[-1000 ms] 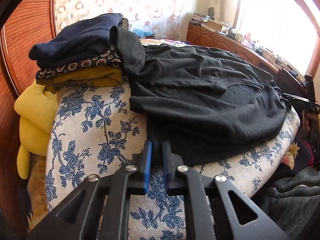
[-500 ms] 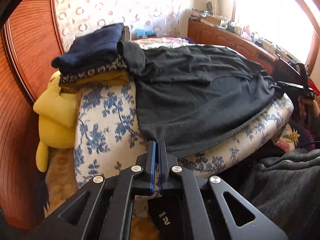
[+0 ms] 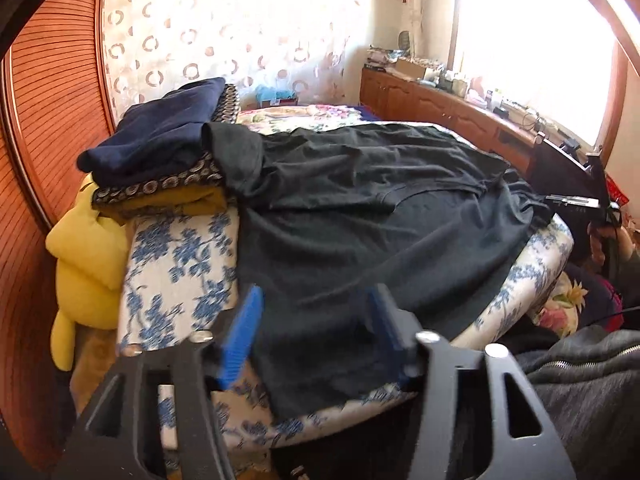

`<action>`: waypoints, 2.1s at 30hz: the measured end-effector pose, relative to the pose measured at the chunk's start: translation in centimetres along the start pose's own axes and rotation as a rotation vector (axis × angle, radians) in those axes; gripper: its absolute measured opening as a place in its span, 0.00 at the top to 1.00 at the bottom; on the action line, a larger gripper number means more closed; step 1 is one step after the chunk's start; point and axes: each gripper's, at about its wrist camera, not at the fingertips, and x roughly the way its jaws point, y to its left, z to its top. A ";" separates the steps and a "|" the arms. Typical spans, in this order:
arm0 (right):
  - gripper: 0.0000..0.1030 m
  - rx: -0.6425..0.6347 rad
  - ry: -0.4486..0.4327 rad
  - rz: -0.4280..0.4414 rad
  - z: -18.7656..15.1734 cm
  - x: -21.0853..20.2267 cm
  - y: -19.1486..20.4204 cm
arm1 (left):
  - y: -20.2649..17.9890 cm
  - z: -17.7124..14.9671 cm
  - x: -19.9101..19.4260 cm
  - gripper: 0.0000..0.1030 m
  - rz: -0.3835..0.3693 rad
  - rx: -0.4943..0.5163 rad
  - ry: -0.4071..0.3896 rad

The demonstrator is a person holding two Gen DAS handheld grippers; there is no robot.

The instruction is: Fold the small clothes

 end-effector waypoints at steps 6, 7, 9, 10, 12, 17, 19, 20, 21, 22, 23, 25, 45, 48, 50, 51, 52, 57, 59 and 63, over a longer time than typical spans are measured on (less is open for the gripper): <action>0.58 0.012 0.007 0.043 -0.2 -0.1 0.1 | -0.6 0.3 1.4 0.30 -0.030 -0.012 0.003; 0.59 0.008 0.012 0.050 -0.3 -0.1 0.3 | -0.5 0.4 1.6 0.30 -0.033 -0.020 0.005; 0.81 -0.005 0.027 0.071 -0.4 -0.2 0.6 | -0.5 0.4 1.9 0.30 -0.028 -0.028 0.005; 0.91 -0.015 0.031 0.087 -0.5 -0.3 0.8 | -0.6 0.4 2.1 0.30 -0.025 -0.029 0.006; 0.93 -0.024 0.021 0.094 -0.4 -1.0 0.9 | -0.6 0.4 2.2 0.30 -0.017 -0.030 0.004; 0.94 -0.021 -0.022 0.102 0.6 -5.4 -0.2 | -0.5 0.4 2.1 0.30 -0.010 -0.035 -0.004; 0.94 -0.015 -0.035 0.087 0.9 -7.0 -0.8 | -0.5 0.4 2.1 0.30 -0.010 -0.039 -0.007; 0.94 -0.017 -0.036 0.070 1.0 -7.6 -1.0 | -0.4 0.5 2.2 0.30 -0.011 -0.040 -0.008; 0.94 -0.026 -0.031 0.056 1.0 -7.9 -1.1 | -0.4 0.5 2.2 0.30 -0.011 -0.042 -0.010; 0.94 -0.036 -0.019 0.042 0.9 -7.9 -1.1 | -0.4 0.5 2.2 0.30 -0.008 -0.042 -0.013; 0.93 -0.047 -0.004 0.032 0.9 -7.7 -1.0 | -0.4 0.5 2.2 0.30 -0.005 -0.043 -0.015; 0.84 -0.042 -0.002 -0.001 0.8 -7.2 -1.1 | -0.4 0.6 2.3 0.30 -0.002 -0.047 -0.017; 0.55 -0.051 -0.046 0.068 5.4 3.0 3.3 | -0.6 1.3 3.6 0.30 0.033 -0.041 -0.016; 0.55 -0.039 -0.009 0.072 6.9 5.3 3.3 | -0.5 1.3 3.7 0.30 0.041 -0.044 -0.011; 0.55 -0.033 0.001 0.065 7.8 6.4 3.4 | -0.3 1.2 3.8 0.30 0.041 -0.048 -0.011; 0.55 -0.032 0.007 0.063 8.2 6.7 3.5 | -0.3 1.2 3.8 0.30 0.042 -0.050 -0.011; 0.55 -0.033 0.014 0.061 8.5 7.4 3.9 | -0.2 1.2 3.9 0.30 0.043 -0.052 -0.010; 0.55 -0.050 0.069 0.040 8.8 9.7 5.2 | 0.6 1.8 4.2 0.30 0.050 -0.075 -0.019; 0.55 -0.070 0.078 0.025 8.6 10.4 5.7 | 1.0 2.4 4.4 0.30 0.055 -0.076 -0.028; 0.55 -0.094 0.064 -0.001 8.3 10.4 6.3 | 2.0 4.2 5.0 0.30 0.066 -0.075 -0.055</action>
